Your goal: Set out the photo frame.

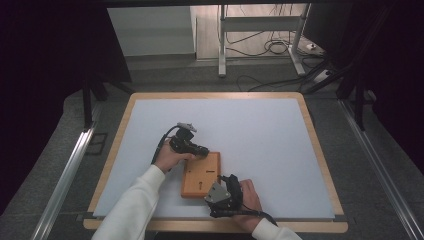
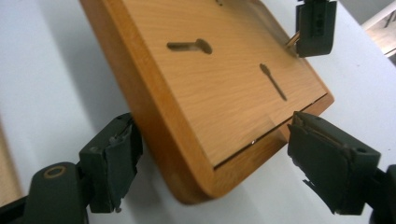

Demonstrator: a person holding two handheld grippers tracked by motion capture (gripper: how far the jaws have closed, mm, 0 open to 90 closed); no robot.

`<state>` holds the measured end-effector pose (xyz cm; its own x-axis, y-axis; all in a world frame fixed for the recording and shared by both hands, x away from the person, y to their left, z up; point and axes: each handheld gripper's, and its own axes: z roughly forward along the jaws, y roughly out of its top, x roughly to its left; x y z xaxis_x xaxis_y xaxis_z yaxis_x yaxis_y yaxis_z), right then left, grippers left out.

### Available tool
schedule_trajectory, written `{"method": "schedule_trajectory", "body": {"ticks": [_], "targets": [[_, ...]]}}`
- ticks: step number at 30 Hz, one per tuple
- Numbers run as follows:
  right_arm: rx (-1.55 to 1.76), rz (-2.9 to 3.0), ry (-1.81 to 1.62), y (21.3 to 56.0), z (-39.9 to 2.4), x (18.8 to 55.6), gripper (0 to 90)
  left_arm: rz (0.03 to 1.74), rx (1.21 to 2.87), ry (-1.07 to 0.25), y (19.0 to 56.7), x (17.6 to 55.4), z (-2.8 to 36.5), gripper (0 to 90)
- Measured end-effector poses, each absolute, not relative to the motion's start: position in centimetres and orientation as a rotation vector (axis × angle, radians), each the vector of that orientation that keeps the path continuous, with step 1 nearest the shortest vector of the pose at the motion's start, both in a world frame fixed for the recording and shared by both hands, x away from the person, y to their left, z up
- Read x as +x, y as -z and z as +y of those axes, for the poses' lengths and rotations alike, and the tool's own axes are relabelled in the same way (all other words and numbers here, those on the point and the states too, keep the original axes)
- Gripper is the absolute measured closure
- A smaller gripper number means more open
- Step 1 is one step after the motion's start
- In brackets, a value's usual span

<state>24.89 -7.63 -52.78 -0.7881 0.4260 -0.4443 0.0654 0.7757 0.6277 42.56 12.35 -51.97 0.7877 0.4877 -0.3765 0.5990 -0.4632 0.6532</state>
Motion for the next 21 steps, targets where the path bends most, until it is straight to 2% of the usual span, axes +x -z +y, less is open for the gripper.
{"method": "schedule_trajectory", "body": {"ticks": [8, 21], "targets": [[0.292, 2.311, -0.787, 52.4, -6.9, 24.8, 19.7, 0.820, 2.142, 0.148, 52.0, 42.5, 12.3, 82.5], [0.244, 2.250, -0.800, 50.2, -7.1, 25.7, 38.2, 0.861, 2.119, 0.101, 52.1, 42.7, 12.3, 82.8]]}}
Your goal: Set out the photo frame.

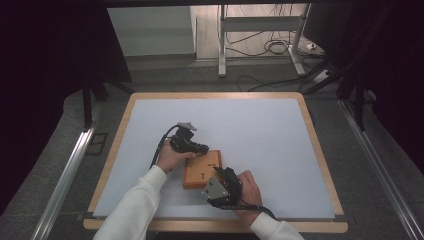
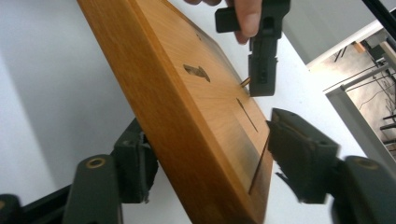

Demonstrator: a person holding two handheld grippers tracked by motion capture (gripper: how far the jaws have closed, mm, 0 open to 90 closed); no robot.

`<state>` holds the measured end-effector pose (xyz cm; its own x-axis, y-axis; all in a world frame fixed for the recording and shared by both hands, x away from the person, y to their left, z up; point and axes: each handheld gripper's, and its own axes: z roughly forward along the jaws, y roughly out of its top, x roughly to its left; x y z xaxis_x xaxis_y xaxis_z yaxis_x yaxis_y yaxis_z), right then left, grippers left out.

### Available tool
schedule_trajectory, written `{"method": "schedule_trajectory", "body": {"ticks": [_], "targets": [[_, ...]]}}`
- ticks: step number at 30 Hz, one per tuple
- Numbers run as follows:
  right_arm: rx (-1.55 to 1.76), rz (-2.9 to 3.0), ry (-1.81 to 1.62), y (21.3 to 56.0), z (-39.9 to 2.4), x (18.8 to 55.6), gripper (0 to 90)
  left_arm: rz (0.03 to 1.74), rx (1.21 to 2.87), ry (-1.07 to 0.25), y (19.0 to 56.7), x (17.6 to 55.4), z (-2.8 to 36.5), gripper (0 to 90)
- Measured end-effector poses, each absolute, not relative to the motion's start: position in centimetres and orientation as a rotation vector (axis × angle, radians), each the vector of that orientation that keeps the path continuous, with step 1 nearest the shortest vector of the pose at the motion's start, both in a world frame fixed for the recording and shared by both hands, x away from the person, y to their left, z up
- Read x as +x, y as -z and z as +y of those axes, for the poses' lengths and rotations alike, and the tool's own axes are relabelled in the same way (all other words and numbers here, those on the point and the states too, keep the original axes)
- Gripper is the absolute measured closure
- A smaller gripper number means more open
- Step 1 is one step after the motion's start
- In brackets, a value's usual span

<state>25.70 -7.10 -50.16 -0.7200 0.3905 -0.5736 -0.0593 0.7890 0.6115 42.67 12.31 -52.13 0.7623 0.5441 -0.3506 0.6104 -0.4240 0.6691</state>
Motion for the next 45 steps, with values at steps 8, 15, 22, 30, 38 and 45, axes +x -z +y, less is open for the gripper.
{"method": "schedule_trajectory", "body": {"ticks": [8, 15, 22, 30, 38, 45], "targets": [[0.255, 2.240, -0.825, 48.8, -7.6, 26.6, 48.8, 0.896, 2.089, 0.102, 52.3, 42.9, 12.4, 80.3], [0.257, 2.254, -0.840, 48.5, -7.7, 26.9, 49.3, 0.915, 2.076, 0.014, 52.0, 42.4, 13.0, 68.7], [0.263, 2.263, -0.845, 48.4, -7.8, 27.1, 49.4, 0.982, 2.029, -0.094, 51.3, 41.0, 15.1, 51.8], [0.266, 2.268, -0.855, 48.2, -7.9, 27.2, 49.8, 1.053, 1.976, -0.148, 51.7, 38.9, 19.4, 46.2], [0.267, 2.290, -0.856, 47.6, -7.9, 27.8, 51.3, 1.092, 2.004, -0.215, 52.5, 37.0, 21.9, 44.1], [0.265, 2.310, -0.847, 47.2, -7.8, 28.1, 52.0, 1.062, 2.043, -0.227, 52.7, 35.8, 22.0, 42.9]]}}
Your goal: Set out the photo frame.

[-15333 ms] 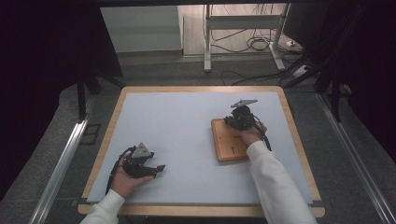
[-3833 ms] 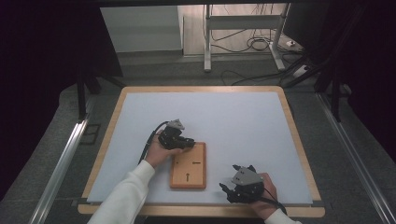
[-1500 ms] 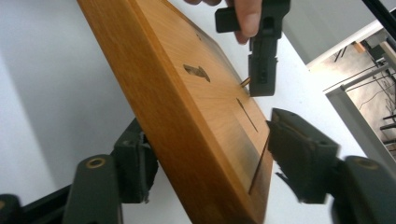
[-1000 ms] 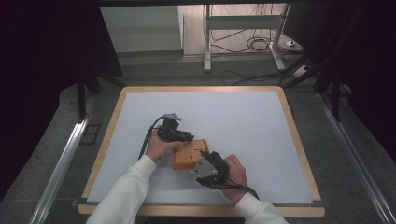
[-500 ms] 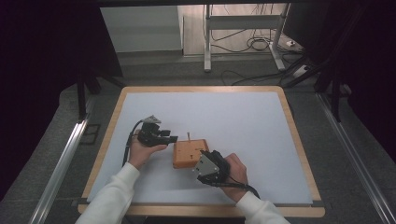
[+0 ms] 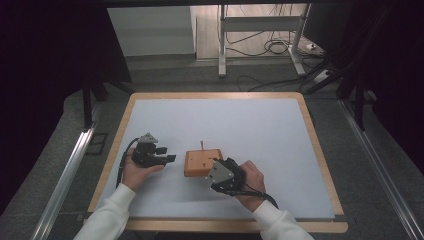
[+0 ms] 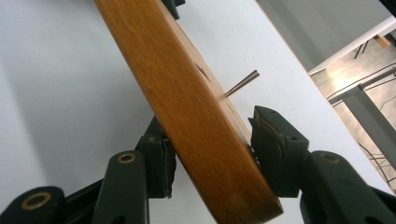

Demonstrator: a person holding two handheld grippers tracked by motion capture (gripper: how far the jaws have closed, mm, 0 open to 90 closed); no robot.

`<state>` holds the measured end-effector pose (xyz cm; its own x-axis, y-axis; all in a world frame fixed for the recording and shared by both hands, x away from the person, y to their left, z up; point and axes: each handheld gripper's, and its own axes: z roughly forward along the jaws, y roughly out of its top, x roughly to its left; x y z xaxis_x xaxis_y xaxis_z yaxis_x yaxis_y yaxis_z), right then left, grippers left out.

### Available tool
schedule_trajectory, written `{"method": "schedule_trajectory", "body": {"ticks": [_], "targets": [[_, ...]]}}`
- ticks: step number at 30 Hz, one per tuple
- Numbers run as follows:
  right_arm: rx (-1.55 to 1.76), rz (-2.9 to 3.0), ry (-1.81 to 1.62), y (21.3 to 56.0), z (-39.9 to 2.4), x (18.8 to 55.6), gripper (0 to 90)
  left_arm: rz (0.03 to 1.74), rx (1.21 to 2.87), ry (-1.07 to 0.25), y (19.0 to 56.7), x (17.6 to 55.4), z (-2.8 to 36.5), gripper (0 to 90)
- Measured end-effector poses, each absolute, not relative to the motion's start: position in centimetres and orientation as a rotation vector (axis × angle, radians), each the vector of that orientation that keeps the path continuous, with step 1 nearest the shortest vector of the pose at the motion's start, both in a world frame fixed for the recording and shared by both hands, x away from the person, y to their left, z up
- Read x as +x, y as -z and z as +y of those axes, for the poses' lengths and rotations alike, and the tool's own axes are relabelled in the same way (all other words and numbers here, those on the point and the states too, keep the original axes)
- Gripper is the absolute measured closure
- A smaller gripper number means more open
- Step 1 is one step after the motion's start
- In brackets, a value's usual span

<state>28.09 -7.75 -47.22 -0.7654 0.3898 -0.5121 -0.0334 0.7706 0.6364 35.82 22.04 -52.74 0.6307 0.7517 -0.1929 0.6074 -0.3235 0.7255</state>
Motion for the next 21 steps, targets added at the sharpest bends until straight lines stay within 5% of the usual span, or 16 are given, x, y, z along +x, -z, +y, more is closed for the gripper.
{"method": "schedule_trajectory", "body": {"ticks": [21], "targets": [[0.298, 2.419, -0.861, 44.7, -7.4, 30.8, 56.3, 1.028, 2.093, -0.227, 53.1, 33.8, 22.6, 40.0]]}}
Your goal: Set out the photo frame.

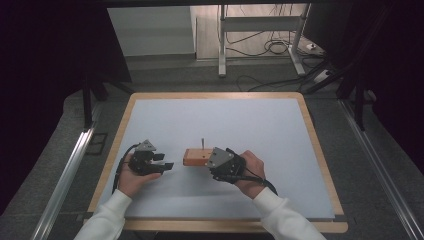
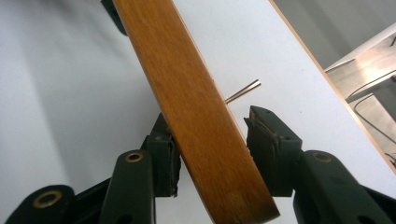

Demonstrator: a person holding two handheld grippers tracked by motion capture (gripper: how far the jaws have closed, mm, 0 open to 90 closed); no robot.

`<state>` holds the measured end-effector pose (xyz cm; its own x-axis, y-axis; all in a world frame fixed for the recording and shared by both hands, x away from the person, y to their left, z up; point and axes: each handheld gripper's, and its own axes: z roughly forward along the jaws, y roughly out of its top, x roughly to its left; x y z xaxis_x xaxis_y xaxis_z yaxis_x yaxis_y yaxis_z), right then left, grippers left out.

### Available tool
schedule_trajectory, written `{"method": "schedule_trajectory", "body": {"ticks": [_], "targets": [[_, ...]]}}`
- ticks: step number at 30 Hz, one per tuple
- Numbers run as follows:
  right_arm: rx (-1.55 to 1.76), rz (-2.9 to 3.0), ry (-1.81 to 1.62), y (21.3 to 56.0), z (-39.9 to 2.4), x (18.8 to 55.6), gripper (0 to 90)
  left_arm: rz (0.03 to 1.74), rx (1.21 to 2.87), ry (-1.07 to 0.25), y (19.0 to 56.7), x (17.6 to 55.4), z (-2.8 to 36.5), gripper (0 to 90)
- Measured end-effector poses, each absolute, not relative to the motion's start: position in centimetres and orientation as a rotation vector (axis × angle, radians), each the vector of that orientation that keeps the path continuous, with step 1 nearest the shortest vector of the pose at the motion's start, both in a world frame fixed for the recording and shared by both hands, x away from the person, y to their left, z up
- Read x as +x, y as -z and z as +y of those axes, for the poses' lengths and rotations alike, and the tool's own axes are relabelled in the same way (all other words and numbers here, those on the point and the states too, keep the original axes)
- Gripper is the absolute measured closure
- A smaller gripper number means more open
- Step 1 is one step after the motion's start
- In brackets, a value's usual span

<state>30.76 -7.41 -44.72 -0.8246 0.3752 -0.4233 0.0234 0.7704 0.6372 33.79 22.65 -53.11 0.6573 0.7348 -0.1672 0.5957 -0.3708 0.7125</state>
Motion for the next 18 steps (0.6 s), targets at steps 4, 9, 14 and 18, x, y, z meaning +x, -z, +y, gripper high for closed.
{"method": "schedule_trajectory", "body": {"ticks": [4, 9, 14, 18], "targets": [[0.301, 2.436, -0.854, 44.1, -7.2, 31.6, 59.6, 1.039, 2.092, -0.226, 53.3, 33.8, 22.9, 39.8], [0.316, 2.439, -0.854, 43.6, -7.1, 32.3, 62.1, 1.045, 2.093, -0.223, 53.5, 33.8, 22.9, 39.9], [0.300, 2.453, -0.859, 43.3, -7.0, 32.9, 63.5, 1.048, 2.099, -0.220, 53.6, 33.9, 22.9, 39.9], [0.277, 2.449, -0.854, 43.1, -6.8, 33.2, 65.4, 1.043, 2.102, -0.217, 53.6, 33.9, 22.8, 39.6]]}}
